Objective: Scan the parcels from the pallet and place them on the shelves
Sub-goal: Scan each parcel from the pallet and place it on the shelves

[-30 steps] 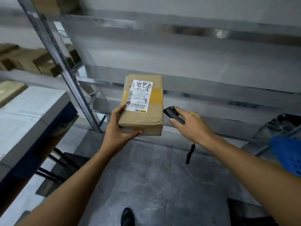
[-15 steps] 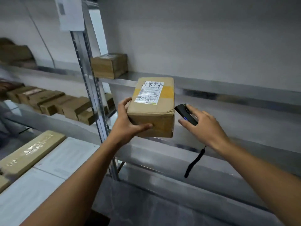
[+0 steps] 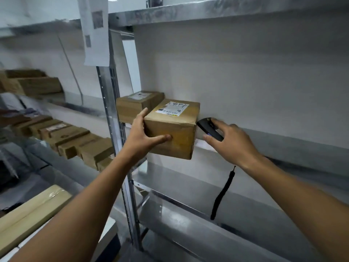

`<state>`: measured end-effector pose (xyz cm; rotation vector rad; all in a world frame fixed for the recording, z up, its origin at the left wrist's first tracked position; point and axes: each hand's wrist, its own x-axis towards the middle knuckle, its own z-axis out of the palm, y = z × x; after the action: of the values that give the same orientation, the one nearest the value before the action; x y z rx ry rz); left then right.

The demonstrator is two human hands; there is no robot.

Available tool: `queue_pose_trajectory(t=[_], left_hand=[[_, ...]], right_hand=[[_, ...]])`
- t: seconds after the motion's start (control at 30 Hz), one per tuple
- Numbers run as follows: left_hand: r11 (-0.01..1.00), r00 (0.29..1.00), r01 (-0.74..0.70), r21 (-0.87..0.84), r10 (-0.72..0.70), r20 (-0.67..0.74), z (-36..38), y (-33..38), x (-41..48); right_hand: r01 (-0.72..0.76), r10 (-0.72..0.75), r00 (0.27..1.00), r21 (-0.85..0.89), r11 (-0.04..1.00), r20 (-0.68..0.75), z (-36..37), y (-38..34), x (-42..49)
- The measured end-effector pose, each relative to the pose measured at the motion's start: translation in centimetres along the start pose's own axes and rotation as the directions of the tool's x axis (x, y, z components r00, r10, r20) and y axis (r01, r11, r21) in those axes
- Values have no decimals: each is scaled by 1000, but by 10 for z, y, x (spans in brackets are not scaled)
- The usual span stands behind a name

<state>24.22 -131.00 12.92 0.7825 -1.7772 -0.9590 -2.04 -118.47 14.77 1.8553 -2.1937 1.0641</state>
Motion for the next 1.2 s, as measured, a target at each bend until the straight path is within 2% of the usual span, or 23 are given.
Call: queue_pose_trajectory(t=[0.13, 0.23, 0.33, 0.43, 0.67, 0.83, 1.0, 1.2], left_hand=[[998, 991, 9, 59, -1, -130, 20, -18, 24], [955, 949, -58, 291, 143, -280, 40, -37, 28], [851, 914, -165, 498, 321, -247, 58, -58, 30], [828, 934, -166, 536, 306, -183, 64, -73, 40], [861, 977, -135, 490, 198, -77, 43, -82, 72], [889, 969, -196, 414, 240, -57, 41, -98, 57], [915, 952, -292, 280, 305, -4, 76, -116, 14], [951, 930, -287, 118, 247, 271, 141, -122, -52]], right_hand=[[-26, 25, 997, 17, 1000, 71, 20, 10, 42], [-26, 22, 995, 42, 999, 95, 38, 12, 62], [-47, 45, 996, 25, 999, 78, 57, 15, 80], [-73, 73, 994, 0, 997, 80, 71, 14, 95], [-121, 128, 989, -93, 988, 71, 79, 3, 107], [-151, 164, 983, -143, 978, 82, 72, -3, 83], [-232, 235, 972, -221, 947, -14, 58, 7, 18], [-440, 430, 897, -275, 855, -98, 32, 40, -115]])
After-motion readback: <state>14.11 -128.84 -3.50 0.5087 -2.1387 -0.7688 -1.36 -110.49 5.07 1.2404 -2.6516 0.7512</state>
